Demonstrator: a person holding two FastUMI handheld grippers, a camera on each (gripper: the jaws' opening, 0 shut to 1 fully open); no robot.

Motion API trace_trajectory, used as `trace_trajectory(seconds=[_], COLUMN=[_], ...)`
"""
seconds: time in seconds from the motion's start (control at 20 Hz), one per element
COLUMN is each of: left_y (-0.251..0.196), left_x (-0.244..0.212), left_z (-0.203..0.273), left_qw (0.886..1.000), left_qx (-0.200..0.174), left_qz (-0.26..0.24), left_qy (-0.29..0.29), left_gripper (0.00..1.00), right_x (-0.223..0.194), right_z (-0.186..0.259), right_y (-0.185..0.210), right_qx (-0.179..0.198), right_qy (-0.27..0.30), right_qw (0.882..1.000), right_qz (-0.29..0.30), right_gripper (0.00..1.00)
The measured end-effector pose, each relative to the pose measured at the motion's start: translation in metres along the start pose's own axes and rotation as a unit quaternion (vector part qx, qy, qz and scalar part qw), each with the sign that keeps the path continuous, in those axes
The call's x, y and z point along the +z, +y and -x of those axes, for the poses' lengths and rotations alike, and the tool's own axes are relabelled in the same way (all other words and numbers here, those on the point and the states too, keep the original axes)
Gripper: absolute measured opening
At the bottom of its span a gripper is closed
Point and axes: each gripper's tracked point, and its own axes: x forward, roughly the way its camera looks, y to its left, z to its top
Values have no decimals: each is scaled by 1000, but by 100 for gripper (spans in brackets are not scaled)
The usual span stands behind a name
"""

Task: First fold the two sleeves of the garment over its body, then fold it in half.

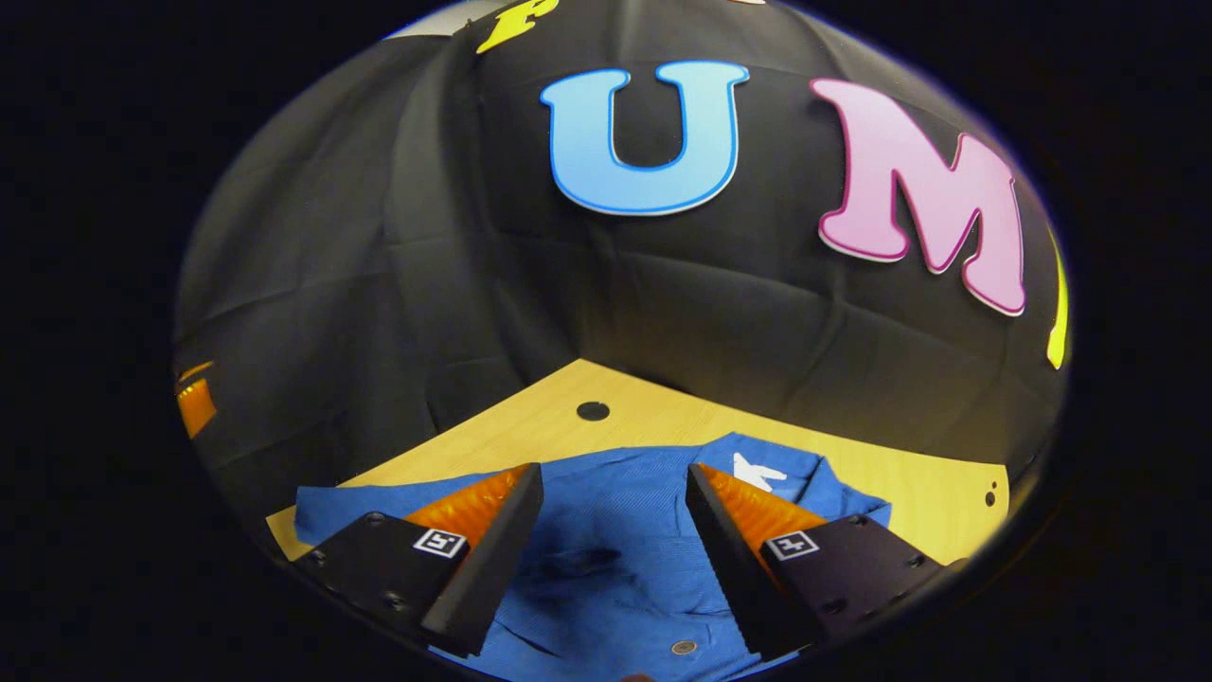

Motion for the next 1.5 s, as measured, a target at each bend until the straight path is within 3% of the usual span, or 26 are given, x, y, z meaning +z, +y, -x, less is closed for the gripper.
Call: trace_trajectory(seconds=[0.25,0.4,0.65,0.95,1.25,1.3,1.5], left_y=[31,46,55,43,41,39,25], left_x=[-60,-102,-191,-230,-229,-232,-233], left_z=[-20,-30,-19,-18,-18,-19,-26], left_qw=[995,987,955,939,942,941,949], left_qx=[17,26,39,28,41,41,27], left_qz=[-5,-7,3,6,-2,-2,-13], left_qy=[98,156,294,344,334,335,314], left_gripper=[81,81,83,83,83,80,20], right_x=[7,-4,-48,-70,-72,-73,-83], right_z=[48,76,112,148,180,185,199], right_y=[-24,-49,-86,-115,-125,-126,-124], right_qx=[-19,-45,-88,-129,-147,-149,-145], right_qy=[-26,-28,12,30,36,37,42], right_qw=[998,998,995,989,987,986,987], right_qz=[-46,-45,-52,-68,-60,-60,-61], right_gripper=[97,97,97,97,97,97,97])
